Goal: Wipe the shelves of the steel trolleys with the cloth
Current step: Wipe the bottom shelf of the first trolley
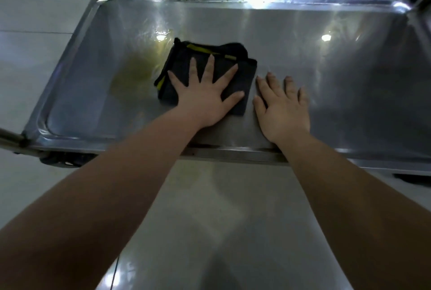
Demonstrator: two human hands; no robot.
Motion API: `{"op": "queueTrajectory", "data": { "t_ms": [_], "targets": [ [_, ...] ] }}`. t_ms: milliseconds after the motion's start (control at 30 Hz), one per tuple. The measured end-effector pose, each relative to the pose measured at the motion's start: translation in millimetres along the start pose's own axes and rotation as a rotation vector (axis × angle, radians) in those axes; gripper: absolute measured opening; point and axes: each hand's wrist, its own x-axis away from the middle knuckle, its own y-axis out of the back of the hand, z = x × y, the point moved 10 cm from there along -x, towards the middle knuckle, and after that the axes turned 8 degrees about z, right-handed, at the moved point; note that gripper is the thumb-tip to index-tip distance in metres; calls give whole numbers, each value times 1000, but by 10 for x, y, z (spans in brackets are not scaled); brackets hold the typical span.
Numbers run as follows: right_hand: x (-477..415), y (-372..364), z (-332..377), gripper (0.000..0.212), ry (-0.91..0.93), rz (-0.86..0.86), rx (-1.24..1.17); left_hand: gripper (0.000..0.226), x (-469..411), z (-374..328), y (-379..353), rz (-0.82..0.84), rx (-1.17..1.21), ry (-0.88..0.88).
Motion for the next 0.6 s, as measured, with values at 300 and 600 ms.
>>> {"op": "queueTrajectory", "data": {
  "t_ms": [300,600],
  "targets": [
    [43,-30,51,56,-7,4,51,62,906,246,-382,55,40,25],
    [26,-58,13,58,-10,10,47,62,-553,-141,135,82,81,21]
  ]
}}
